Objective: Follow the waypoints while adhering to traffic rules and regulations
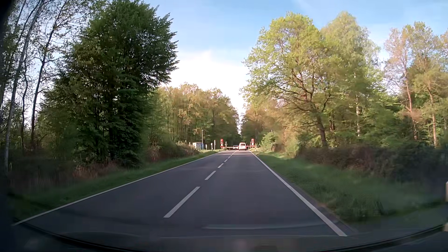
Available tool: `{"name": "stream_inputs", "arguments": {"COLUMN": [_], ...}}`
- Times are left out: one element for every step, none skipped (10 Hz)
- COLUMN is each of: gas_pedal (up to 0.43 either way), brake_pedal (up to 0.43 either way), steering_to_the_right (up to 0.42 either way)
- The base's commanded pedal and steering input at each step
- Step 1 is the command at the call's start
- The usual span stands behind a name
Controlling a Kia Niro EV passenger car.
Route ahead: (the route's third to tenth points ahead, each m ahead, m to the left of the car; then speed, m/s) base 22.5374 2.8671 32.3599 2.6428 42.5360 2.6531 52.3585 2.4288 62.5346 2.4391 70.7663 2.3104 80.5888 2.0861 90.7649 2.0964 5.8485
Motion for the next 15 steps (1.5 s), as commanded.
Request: {"name": "stream_inputs", "arguments": {"gas_pedal": [0.0,0.0,0.0,0.0,0.0,0.0,0.0,0.0,0.0,0.0,0.0,0.0,0.0,0.008,0.02], "brake_pedal": [0.0,0.0,0.0,0.0,0.0,0.0,0.0,0.0,0.0,0.0,0.0,0.0,0.0,0.0,0.0], "steering_to_the_right": [-0.003,-0.003,-0.003,-0.003,-0.003,-0.003,-0.003,-0.003,-0.003,-0.003,-0.003,-0.003,-0.003,-0.003,-0.003]}}
